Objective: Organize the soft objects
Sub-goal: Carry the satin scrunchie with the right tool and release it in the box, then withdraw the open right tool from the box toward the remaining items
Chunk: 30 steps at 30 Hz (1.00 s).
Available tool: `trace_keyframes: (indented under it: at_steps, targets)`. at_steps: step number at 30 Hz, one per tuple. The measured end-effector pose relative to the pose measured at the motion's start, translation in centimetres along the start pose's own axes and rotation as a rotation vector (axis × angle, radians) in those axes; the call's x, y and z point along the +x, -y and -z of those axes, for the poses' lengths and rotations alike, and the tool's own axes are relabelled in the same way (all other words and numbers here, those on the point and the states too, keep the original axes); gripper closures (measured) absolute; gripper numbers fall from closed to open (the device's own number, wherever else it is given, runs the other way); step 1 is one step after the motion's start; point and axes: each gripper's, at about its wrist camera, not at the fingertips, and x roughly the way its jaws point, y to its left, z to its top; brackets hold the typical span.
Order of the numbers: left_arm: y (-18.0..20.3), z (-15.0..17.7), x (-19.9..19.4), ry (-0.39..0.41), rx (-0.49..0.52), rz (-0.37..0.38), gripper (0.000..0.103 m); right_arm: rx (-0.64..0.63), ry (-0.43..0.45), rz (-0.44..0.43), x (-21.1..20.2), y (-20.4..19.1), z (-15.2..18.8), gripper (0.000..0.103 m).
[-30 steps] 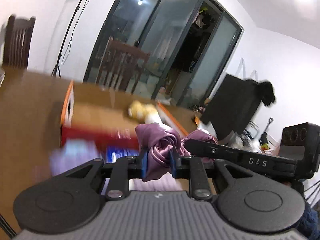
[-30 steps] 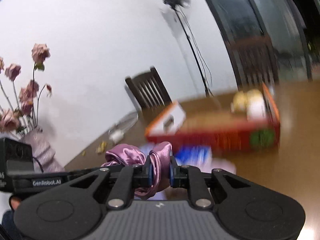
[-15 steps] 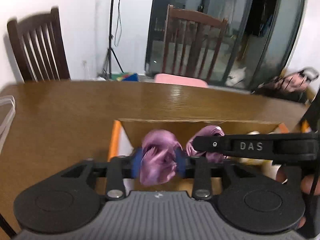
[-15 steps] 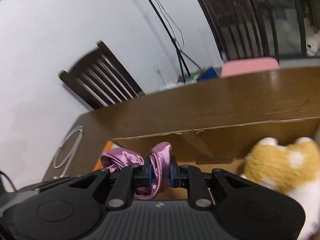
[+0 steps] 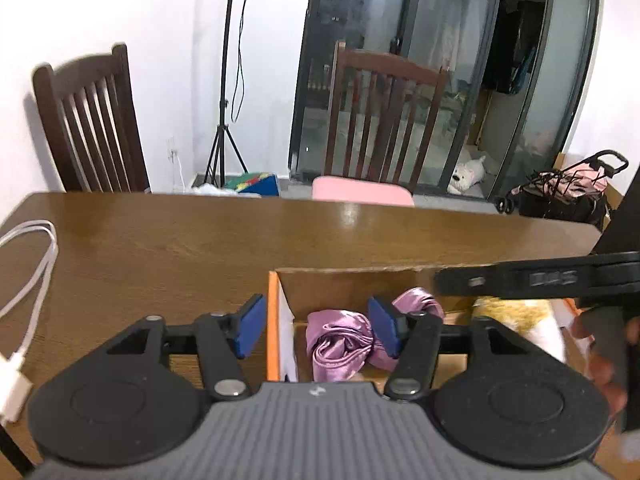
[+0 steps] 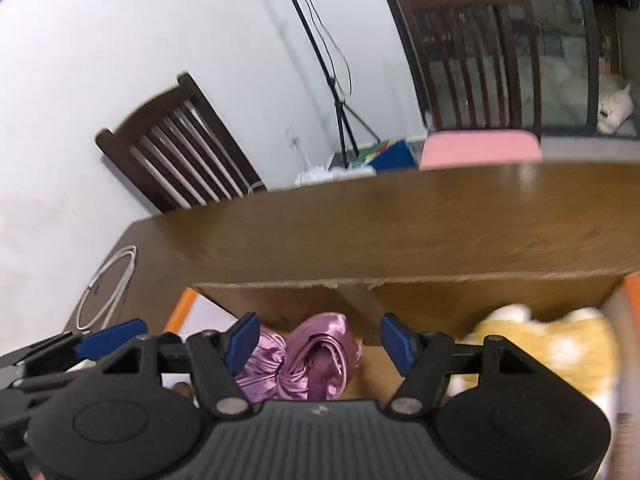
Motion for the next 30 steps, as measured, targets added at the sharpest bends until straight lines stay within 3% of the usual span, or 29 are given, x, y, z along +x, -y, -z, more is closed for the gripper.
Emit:
trace_keyframes:
  at_steps: [2,6,10,14,21,30]
  targets:
    - [0.0,0.1,-2.5,0.031,0.008,-0.004,0.023,-0.030,0.035,0.021,-3.6,-0.3,0.0,0.037]
    - [0.0,1.9,-7.8,0.056,0.035,0.001,0.019,-0.077,0.104,0.042,-11.9,-0.3,1.6,0.035]
    - [0.0,3.4,-13.8,0.110,0.029,0.002,0.009,-0.121,0.181,0.097,-19.7,-0.1,4.0,0.027]
    - [0.8,4.7,-18.9,0.162,0.045,-0.007,0.006,-0.150,0.228,0.116,-25.0,-0.3,6.9,0.023]
    - [3.6,10.2,-26.0,0.267,0.090,-0.014,0.001,-0.218,0.348,0.091,-31.8,-1.9,12.3,0.019]
    - [4.9,20.5,-30.8,0.321,0.085,0.001,0.000,-0.329,0.422,0.088,-35.2,-3.4,24.1,0.013]
